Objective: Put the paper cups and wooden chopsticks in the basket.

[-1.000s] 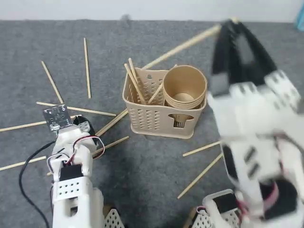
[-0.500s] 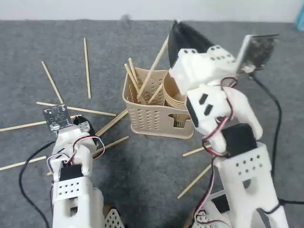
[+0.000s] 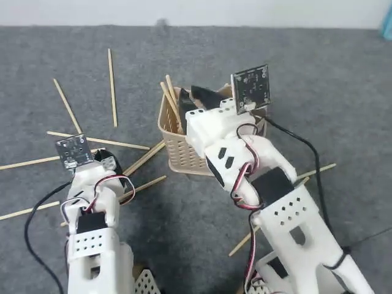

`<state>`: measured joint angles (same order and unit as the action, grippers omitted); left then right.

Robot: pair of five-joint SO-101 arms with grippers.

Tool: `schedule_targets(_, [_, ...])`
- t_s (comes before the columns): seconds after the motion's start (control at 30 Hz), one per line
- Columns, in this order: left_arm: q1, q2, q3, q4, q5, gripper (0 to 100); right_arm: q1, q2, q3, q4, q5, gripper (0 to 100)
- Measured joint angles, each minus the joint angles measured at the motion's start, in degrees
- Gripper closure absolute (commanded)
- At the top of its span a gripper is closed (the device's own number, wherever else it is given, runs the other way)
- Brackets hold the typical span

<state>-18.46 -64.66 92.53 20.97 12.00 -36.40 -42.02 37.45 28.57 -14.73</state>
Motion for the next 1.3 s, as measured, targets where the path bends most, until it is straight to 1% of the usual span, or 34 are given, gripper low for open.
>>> schedule_targets(0.13, [0.0,0.0,0.0,0.0,0.0,99,-0.2,-2.3,0.1,1.1,0.3,87.2])
schedule_targets(0.3, [0.0,0.0,0.0,0.0,0.0,99,0.6,-12.4,-4.3,9.1,0.4,87.2])
schedule_targets(0.33, [0.0,0.0,0.0,0.0,0.0,99,1.7,-14.9,-5.8,11.3,0.4,87.4])
schedule_targets(0.43, [0.0,0.0,0.0,0.0,0.0,99,6.0,-21.5,-11.3,19.0,0.4,87.6])
schedule_targets(0.53, [0.0,0.0,0.0,0.0,0.0,99,11.5,-26.8,-16.4,29.5,0.4,87.6])
schedule_targets(0.67, [0.0,0.0,0.0,0.0,0.0,99,19.7,-27.0,-18.7,47.0,0.4,87.6])
schedule_targets(0.7, [0.0,0.0,0.0,0.0,0.0,99,22.4,-27.0,-18.2,50.4,0.4,87.6])
schedule_targets(0.77, [0.0,0.0,0.0,0.0,0.0,99,27.6,-26.1,-16.5,54.2,-2.6,87.6])
schedule_targets(0.83, [0.0,0.0,0.0,0.0,0.0,99,33.7,-24.5,-13.5,55.3,-7.4,87.6])
schedule_targets(0.9, [0.0,0.0,0.0,0.0,0.0,99,39.2,-22.2,-9.8,55.3,-10.0,87.6])
schedule_targets(1.03, [0.0,0.0,0.0,0.0,0.0,99,44.4,-15.6,-2.4,54.1,-11.5,87.6])
schedule_targets(1.17, [0.0,0.0,0.0,0.0,0.0,99,48.5,-9.7,3.7,48.8,-13.7,87.6])
schedule_targets(1.3, [0.0,0.0,0.0,0.0,0.0,99,51.1,-3.0,7.6,43.1,-14.6,87.6])
